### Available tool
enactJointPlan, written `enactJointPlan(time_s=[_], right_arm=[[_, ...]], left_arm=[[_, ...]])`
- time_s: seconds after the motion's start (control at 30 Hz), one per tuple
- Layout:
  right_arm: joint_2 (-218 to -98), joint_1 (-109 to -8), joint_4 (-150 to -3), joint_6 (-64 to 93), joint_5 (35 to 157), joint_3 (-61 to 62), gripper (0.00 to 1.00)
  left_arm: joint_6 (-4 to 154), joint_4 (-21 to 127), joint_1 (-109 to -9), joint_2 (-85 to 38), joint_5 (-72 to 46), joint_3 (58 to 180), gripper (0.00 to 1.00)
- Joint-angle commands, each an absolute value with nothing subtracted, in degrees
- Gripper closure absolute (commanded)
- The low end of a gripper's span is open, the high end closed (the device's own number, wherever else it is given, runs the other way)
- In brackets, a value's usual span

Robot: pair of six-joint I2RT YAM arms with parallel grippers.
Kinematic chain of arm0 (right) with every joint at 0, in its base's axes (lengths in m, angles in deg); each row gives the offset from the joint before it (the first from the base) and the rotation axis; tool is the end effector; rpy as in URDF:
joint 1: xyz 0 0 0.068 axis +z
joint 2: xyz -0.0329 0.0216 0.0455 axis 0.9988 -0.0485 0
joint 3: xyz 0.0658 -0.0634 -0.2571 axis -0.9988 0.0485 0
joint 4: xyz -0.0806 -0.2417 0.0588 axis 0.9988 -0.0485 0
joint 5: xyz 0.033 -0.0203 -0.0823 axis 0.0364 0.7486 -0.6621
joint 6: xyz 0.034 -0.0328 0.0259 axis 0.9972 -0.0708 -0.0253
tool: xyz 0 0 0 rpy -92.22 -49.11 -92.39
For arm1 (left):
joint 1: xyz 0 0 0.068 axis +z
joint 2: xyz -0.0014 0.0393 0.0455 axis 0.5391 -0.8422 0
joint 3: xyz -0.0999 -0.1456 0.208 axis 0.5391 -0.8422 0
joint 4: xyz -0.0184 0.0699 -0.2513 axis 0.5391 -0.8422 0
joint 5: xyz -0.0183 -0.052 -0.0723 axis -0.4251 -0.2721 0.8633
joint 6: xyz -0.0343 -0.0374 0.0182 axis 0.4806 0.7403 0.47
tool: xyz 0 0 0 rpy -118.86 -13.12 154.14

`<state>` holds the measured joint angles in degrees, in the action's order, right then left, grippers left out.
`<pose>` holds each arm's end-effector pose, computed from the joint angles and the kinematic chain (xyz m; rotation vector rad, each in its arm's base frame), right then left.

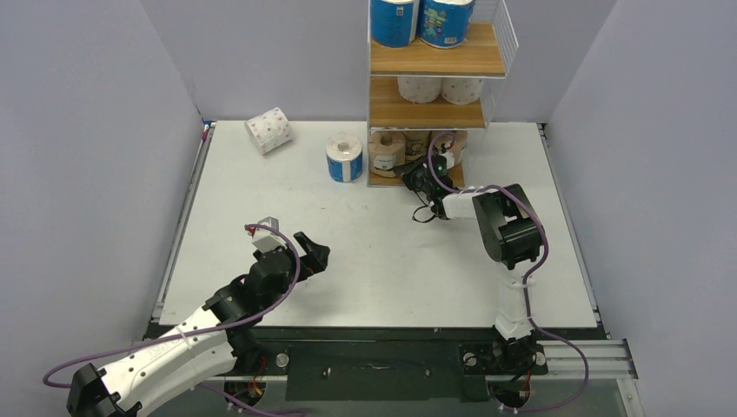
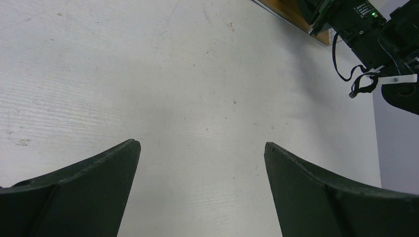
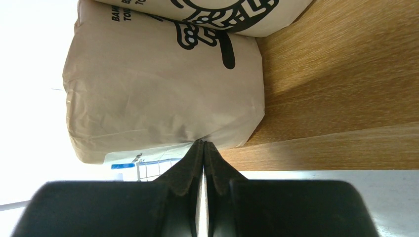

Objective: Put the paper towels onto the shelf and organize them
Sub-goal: Place the paper towel on the shelf.

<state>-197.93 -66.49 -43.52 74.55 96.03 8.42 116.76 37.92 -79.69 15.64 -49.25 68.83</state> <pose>0.4209 0.1645 0.1383 0.7373 1.9870 1.1077 0.1166 -0.1010 0.2195 -0.4220 2.0007 -0.6287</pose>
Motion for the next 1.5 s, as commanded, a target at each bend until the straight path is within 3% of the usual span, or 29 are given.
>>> enactJointPlan(time_s=[0.0,0.7,0.9,1.23,1.47], right_arm=[[-198.06,-66.04,-40.85,74.85,95.69,6.41,1.0],[-196.65,-66.38,-41.74,73.8,95.79,6.93,1.0],[-193.62,-66.39,-40.39,73.08,97.73,9.87,0.92],[-178.02,-66.35,-41.88,68.47,101.37,23.93,0.79],[-159.48,-65.41,-59.75,56.29,95.93,31.49,0.77]], left_arm=[[117.1,39.01,-79.38,15.64,-49.91,69.05,0.04],[116.98,38.51,-79.38,16.45,-50.01,69.22,0.04],[116.62,38.9,-79.38,16.62,-49.97,69.33,0.04],[116.47,37.89,-79.38,17.16,-49.87,70.68,0.04],[118.14,36.99,-78.83,12.9,-51.66,74.78,0.04]])
